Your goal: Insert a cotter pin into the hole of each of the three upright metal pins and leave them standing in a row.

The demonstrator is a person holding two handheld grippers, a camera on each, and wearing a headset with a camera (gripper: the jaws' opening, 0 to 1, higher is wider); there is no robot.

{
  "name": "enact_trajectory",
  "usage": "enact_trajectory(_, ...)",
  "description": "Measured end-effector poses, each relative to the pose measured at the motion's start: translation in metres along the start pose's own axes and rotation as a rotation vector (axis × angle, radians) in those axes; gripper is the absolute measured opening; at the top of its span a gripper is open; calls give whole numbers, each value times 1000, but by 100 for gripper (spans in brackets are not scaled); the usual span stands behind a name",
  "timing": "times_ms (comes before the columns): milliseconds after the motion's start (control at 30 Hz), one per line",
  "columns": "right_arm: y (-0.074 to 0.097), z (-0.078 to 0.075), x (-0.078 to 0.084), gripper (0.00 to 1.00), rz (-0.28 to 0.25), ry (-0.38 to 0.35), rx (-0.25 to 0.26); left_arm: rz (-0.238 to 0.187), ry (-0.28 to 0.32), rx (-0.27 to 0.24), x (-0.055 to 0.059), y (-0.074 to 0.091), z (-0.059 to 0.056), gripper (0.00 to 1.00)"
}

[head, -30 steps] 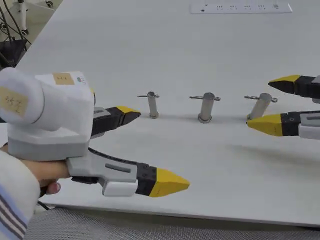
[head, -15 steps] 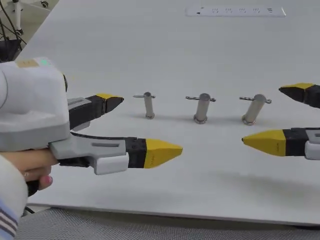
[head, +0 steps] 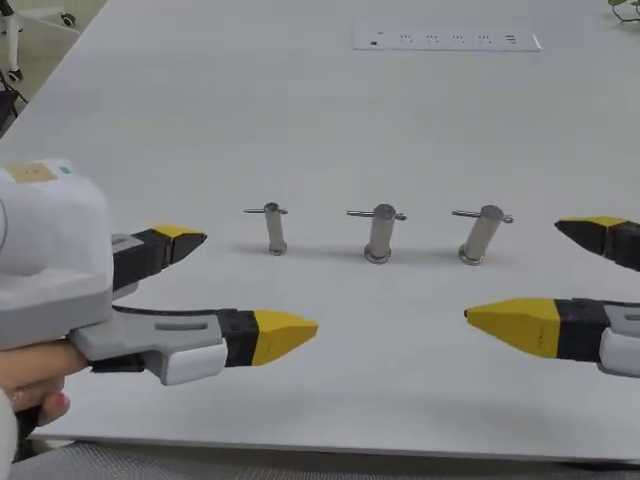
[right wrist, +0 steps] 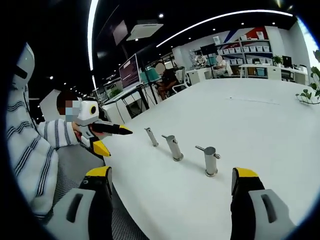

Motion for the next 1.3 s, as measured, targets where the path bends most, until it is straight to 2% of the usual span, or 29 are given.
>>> enact_trajectory(67, 1, 3, 1, 98, 9, -25, 5, 23, -10, -9, 1, 1, 1, 87)
enact_trajectory(200, 4, 8, 3, 98, 28, -60, 17, 32, -15, 0, -1, 4, 0, 91)
enact_trajectory(400, 8, 15, -4, 98, -9, -98, 9, 42, -10, -6, -3, 9, 0, 94)
enact_trajectory(533, 9, 14, -4, 98, -2, -109, 10, 40, 5, -8, -3, 10, 0, 99)
enact_trajectory(667, 9, 14, -1, 98, 43, -123, 7, 79, -1, -3, 1, 9, 0, 99)
enact_trajectory(800, 8, 14, 1, 98, 72, -143, 11, 84, 26, 6, 4, 8, -2, 99)
enact_trajectory(1000, 2, 17, 3, 98, 116, -156, 8, 79, 50, -14, 4, 8, 1, 99)
enact_trajectory(1067, 1, 16, 3, 98, 130, -153, 15, 85, 71, -28, 5, 8, 4, 97)
enact_trajectory(1167, 1, 15, 4, 98, 151, -155, 31, 102, 67, -46, 7, 8, 6, 93)
enact_trajectory(1300, 1, 13, 4, 98, 171, -164, 46, 112, 88, -62, 9, 7, 7, 93)
Point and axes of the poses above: the centre of the closed fingertips' face, and the gripper's own axes: y roughly backward along the fingers, z roughly to its left, x roughly out of its underside, the point moved 8 cm from there along y, roughly backward along the fingers, and after that the axes turned 4 degrees about -y, right-handed, at the moved point
